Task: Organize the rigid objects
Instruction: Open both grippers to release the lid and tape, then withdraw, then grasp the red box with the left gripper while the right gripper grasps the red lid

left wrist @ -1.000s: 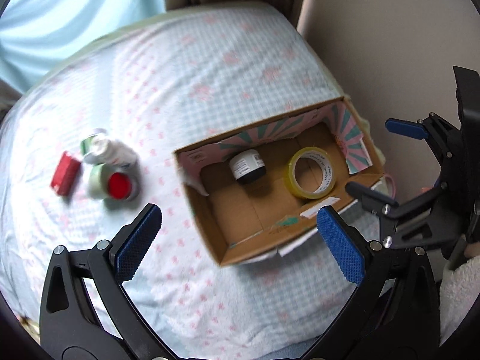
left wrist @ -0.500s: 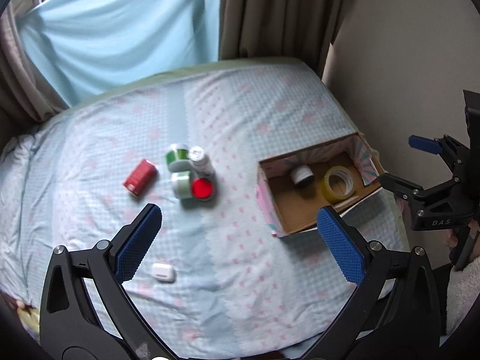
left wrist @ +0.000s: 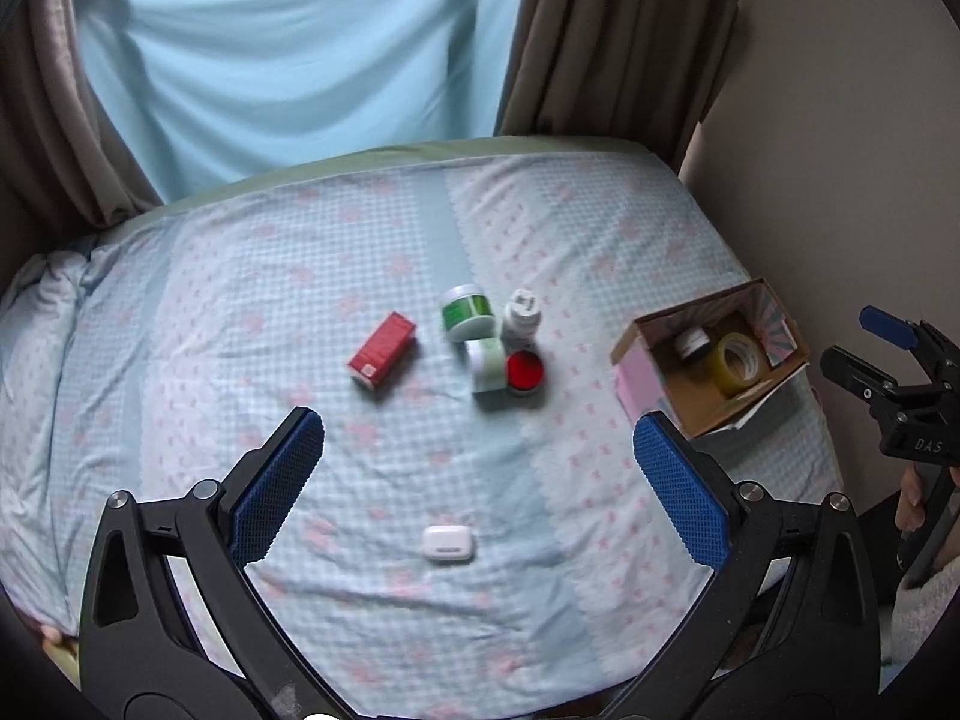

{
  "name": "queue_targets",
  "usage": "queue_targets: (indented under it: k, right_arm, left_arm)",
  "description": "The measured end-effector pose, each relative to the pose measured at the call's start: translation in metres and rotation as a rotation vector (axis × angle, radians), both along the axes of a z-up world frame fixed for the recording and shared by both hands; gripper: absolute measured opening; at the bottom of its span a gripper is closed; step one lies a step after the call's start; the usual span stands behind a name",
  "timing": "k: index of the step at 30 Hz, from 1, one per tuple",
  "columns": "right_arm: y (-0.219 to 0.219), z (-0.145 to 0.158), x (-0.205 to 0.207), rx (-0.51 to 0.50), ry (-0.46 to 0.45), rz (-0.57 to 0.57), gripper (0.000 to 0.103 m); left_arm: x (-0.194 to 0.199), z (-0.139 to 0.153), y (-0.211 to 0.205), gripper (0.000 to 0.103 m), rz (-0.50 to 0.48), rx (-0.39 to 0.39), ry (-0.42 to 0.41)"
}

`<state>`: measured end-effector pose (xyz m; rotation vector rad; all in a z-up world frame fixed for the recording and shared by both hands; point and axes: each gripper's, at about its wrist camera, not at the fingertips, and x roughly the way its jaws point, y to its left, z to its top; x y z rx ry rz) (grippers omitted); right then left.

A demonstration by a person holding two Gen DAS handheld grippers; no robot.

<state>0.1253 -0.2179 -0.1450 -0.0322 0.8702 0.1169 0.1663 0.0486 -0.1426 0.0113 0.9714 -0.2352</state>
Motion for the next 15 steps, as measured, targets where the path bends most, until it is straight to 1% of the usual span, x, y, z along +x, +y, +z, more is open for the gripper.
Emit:
queue_targets:
  k: [4, 8, 11, 15]
  right_arm:
    - [0.046, -0.006, 0.006, -0.020, -0.017, -0.027, 0.103]
    - [0.083, -0.019, 0.014, -0.021, -0.016, -0.055, 0.103]
    - [0.105, -0.034, 0.021, -0.026, -0.007, -0.067, 0.103]
    - [0.126, -0.059, 0.032, -0.044, 0.014, -0.065, 0.103]
  left_arm:
    - [0.021, -0.013, 0.040, 0.103, -0.029, -0.003, 0.006]
    - [0.050, -0.034, 0.069, 0.103, -0.073, -0.004, 0.039]
    - [0.074, -0.054, 0.083, 0.103, -0.103, 0.017, 0.067]
    - [0.107, -0.083, 0.088, 0.103, -0.128, 0.030, 0.103]
